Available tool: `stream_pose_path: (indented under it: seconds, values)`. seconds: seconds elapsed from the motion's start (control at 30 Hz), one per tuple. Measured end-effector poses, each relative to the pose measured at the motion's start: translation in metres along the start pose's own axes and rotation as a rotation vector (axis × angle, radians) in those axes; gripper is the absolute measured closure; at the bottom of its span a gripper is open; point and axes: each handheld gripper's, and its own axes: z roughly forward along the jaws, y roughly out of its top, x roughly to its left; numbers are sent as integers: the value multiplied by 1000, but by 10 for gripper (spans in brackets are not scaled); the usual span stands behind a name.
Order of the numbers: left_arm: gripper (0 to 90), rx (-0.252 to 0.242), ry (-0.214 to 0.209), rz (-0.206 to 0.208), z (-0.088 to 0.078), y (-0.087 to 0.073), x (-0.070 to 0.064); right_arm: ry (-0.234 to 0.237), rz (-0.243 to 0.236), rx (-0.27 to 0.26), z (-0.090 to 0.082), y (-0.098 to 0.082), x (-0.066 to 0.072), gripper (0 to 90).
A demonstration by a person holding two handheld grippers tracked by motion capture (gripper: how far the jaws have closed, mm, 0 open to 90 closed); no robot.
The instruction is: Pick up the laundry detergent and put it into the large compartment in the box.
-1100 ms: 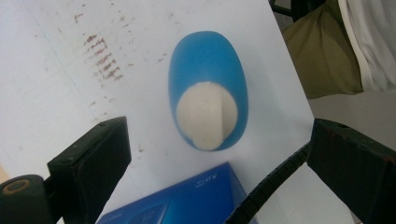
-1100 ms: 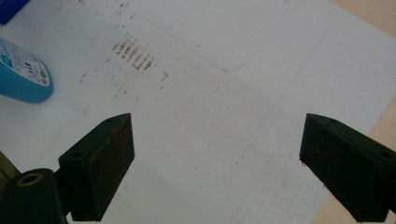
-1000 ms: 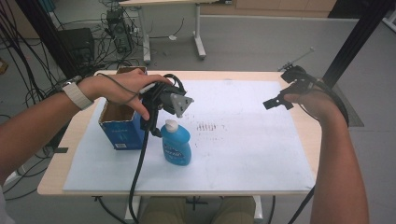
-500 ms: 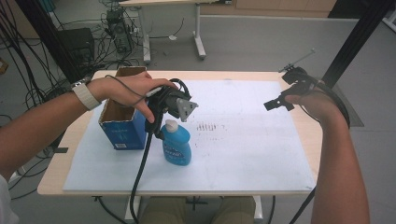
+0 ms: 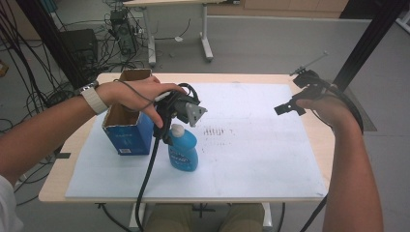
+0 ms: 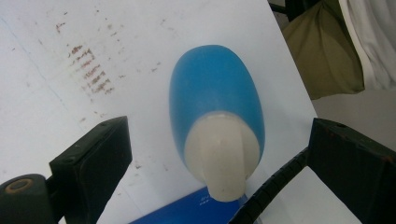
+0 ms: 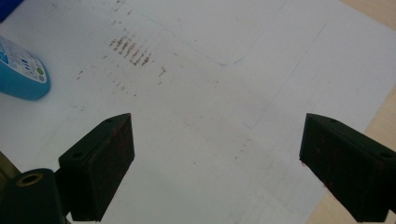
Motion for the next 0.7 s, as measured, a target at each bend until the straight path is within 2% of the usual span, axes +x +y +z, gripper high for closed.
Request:
stream_pose_path:
  seconds: [0.7]
  values:
    - [75,-8,6,-9,-2,-2,-3,0,1,-4,0,0,0,103]
